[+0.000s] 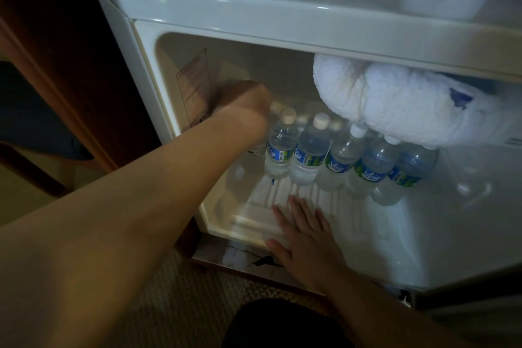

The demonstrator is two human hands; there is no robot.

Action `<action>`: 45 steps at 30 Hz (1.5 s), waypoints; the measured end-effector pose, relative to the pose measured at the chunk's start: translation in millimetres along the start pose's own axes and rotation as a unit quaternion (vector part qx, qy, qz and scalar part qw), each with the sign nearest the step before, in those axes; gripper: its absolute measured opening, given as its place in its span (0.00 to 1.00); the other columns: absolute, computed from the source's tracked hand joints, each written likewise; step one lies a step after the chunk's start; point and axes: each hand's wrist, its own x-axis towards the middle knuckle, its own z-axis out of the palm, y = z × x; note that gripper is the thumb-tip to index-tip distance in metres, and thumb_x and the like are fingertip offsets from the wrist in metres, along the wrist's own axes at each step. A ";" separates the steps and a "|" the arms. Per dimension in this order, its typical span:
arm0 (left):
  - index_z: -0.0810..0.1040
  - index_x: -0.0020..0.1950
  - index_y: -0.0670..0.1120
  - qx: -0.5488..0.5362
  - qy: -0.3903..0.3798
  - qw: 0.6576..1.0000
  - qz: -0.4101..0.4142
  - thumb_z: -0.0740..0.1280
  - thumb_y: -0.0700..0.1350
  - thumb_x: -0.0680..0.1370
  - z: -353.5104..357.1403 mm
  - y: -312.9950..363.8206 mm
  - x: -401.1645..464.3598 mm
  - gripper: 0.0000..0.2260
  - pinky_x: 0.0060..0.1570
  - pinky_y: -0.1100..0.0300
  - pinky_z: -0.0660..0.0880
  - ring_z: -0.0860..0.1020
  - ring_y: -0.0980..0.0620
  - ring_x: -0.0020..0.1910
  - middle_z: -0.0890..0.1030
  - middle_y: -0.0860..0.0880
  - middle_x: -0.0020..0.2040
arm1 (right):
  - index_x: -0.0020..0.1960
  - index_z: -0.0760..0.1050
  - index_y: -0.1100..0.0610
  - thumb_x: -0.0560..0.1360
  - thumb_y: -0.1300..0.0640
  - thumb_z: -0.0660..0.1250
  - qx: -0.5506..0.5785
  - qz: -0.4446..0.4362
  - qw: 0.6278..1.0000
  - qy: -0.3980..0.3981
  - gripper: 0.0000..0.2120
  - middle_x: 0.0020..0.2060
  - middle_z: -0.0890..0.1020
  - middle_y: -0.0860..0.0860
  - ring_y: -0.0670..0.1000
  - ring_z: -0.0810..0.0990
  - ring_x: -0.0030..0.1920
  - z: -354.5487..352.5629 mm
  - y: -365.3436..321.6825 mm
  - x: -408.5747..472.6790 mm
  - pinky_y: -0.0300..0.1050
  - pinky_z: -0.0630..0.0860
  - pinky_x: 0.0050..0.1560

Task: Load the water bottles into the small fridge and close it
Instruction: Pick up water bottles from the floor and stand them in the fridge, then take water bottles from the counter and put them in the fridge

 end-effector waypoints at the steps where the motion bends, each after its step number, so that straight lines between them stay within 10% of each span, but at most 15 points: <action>1: 0.82 0.66 0.46 0.001 0.002 1.000 0.006 0.68 0.40 0.77 0.0 -0.6 -0.3 0.16 0.59 0.51 0.80 0.81 0.41 0.61 0.83 0.44 0.61 | 0.83 0.38 0.39 0.81 0.28 0.43 0.002 0.000 1.000 0.000 0.35 0.82 0.35 0.48 0.49 0.30 0.81 -0.3 0.0 -0.2 0.54 0.33 0.79; 11: 0.68 0.77 0.47 -0.180 0.062 0.982 0.010 0.68 0.38 0.78 6.0 -5.3 -77.9 0.27 0.61 0.46 0.78 0.78 0.38 0.61 0.72 0.41 0.67 | 0.83 0.41 0.40 0.81 0.29 0.47 0.024 0.010 0.998 -0.055 0.36 0.83 0.37 0.48 0.50 0.34 0.82 -13.2 -1.1 3.8 0.56 0.37 0.80; 16: 0.76 0.67 0.56 -0.245 0.059 0.967 0.030 0.68 0.57 0.80 -6.9 -25.0 -166.5 0.16 0.52 0.53 0.81 0.83 0.52 0.53 0.83 0.57 0.55 | 0.83 0.41 0.40 0.80 0.32 0.57 0.021 0.018 0.985 -0.168 0.39 0.83 0.37 0.50 0.55 0.39 0.83 -42.7 -2.4 16.4 0.58 0.44 0.81; 18: 0.79 0.63 0.59 -0.263 0.061 0.963 0.008 0.68 0.62 0.79 -12.0 -40.2 -192.9 0.15 0.51 0.57 0.81 0.82 0.60 0.50 0.82 0.62 0.48 | 0.83 0.51 0.41 0.78 0.36 0.66 0.059 0.030 0.977 -0.200 0.39 0.84 0.52 0.48 0.54 0.52 0.83 -72.5 -10.1 17.4 0.55 0.56 0.80; 21: 0.81 0.61 0.59 -0.324 0.085 0.942 -0.011 0.67 0.66 0.77 -27.9 -62.8 -225.9 0.18 0.49 0.60 0.81 0.81 0.64 0.48 0.82 0.64 0.47 | 0.66 0.78 0.39 0.76 0.43 0.70 0.207 -0.011 0.978 0.017 0.19 0.59 0.83 0.38 0.41 0.80 0.61 -117.8 -36.9 -4.6 0.48 0.77 0.64; 25: 0.85 0.56 0.58 -0.360 0.180 0.915 0.001 0.69 0.63 0.76 -75.8 -85.4 -245.4 0.14 0.45 0.60 0.83 0.82 0.64 0.46 0.83 0.65 0.46 | 0.53 0.85 0.49 0.77 0.55 0.70 0.208 -0.139 0.906 0.341 0.07 0.44 0.84 0.41 0.41 0.82 0.46 -191.9 -91.5 -62.1 0.43 0.79 0.47; 30: 0.85 0.53 0.60 -0.361 0.332 0.869 0.070 0.71 0.59 0.78 -203.9 -94.0 -261.0 0.07 0.42 0.61 0.78 0.83 0.58 0.44 0.82 0.63 0.45 | 0.49 0.84 0.63 0.71 0.73 0.71 0.214 -0.267 0.770 0.538 0.10 0.47 0.86 0.54 0.56 0.84 0.48 -345.2 -162.1 -142.1 0.49 0.78 0.50; 35: 0.76 0.25 0.75 -0.494 0.294 0.816 0.056 0.68 0.74 0.70 -353.8 -97.7 -242.7 0.14 0.46 0.53 0.81 0.80 0.68 0.32 0.81 0.62 0.28 | 0.58 0.74 0.56 0.73 0.73 0.67 0.269 -0.260 0.715 0.591 0.19 0.57 0.81 0.55 0.59 0.82 0.58 -512.8 -238.4 -199.3 0.54 0.77 0.57; 38: 0.79 0.57 0.66 -0.457 0.432 0.766 0.132 0.70 0.61 0.79 -460.1 -93.5 -247.6 0.07 0.46 0.53 0.77 0.82 0.51 0.44 0.81 0.62 0.46 | 0.57 0.77 0.54 0.72 0.70 0.68 0.269 -0.260 0.718 0.587 0.17 0.57 0.82 0.52 0.57 0.83 0.57 -593.3 -267.9 -221.7 0.49 0.77 0.55; 45: 0.81 0.61 0.54 -0.408 0.379 0.822 0.121 0.72 0.55 0.79 -598.5 -107.8 -214.6 0.12 0.45 0.59 0.77 0.78 0.56 0.50 0.79 0.59 0.48 | 0.70 0.76 0.55 0.76 0.64 0.71 0.150 -0.164 0.836 0.502 0.23 0.65 0.79 0.46 0.49 0.77 0.67 -749.5 -248.6 -239.4 0.46 0.76 0.63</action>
